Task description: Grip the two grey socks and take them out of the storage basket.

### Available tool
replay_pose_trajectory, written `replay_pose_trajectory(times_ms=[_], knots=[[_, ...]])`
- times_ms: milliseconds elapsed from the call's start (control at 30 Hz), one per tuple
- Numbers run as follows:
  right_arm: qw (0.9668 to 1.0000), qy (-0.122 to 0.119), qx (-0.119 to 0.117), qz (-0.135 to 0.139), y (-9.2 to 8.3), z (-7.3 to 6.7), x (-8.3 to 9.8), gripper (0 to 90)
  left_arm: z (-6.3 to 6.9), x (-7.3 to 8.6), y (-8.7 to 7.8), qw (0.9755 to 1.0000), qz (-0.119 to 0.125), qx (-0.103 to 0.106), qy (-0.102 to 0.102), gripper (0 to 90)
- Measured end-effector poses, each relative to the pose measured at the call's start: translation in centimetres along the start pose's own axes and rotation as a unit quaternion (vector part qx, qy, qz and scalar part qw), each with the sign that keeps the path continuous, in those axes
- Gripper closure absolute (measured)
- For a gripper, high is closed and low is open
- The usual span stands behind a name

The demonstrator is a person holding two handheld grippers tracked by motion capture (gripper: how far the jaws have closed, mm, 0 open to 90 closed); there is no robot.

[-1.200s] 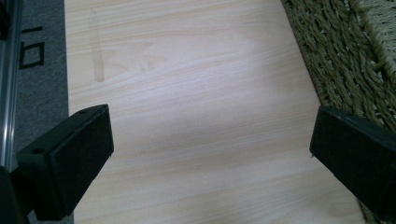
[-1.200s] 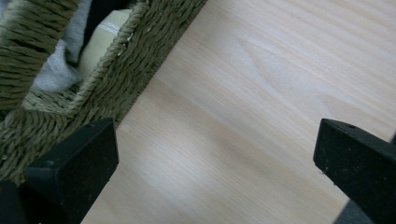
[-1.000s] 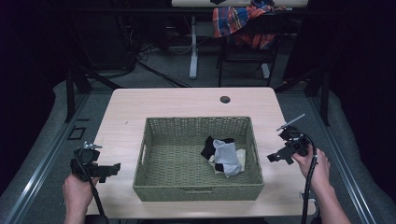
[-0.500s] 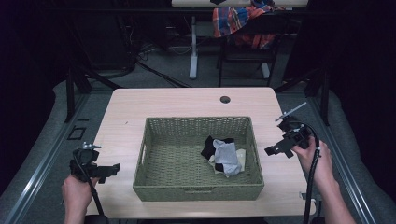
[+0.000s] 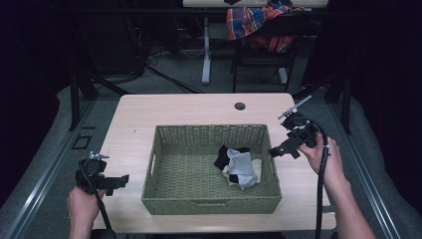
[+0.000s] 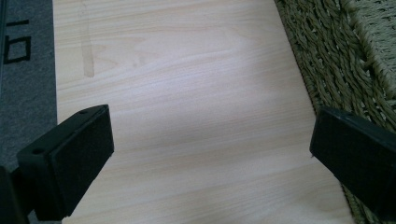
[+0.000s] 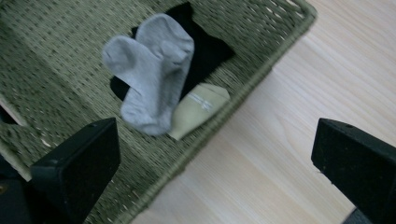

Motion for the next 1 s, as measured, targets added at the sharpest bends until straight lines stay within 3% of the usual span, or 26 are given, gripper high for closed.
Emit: replay_pose_trajectory(times_ms=[167, 433, 533, 633, 1000], knots=[[0.9997, -0.021, -0.012, -0.003, 0.8, -1.0, -2.3, 0.0, 0.0, 0.0, 0.0, 1.0000, 0.000, 0.001, -0.001, 0.0], [0.9988, -0.034, -0.032, -0.013, 2.4, -2.0, -4.3, 0.0, 0.1, 0.0, 0.0, 1.0000, -0.001, 0.001, 0.002, 0.0], [0.9979, -0.046, -0.040, -0.022, 3.2, -2.4, -4.7, 0.0, 0.1, 0.0, 0.0, 1.0000, -0.002, 0.001, 0.001, 0.0], [0.9977, -0.046, -0.045, -0.019, 3.8, -2.7, -4.7, 10.6, 0.1, 0.0, 0.1, 1.0000, -0.003, 0.003, 0.000, 0.0], [0.9959, -0.046, -0.069, -0.035, 6.6, -3.4, -4.6, 21.4, 0.1, 0.0, 0.1, 1.0000, -0.003, 0.005, 0.000, 0.0]])
Point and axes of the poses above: each handheld gripper's, and its own axes: y roughly forward along the jaws, x roughly out of its underside, z roughly to its right, the point moved 5 cm from there along y, roughly forward along the jaws, and after that the axes turned 11 degrees about -y, right-handed, at the moved point
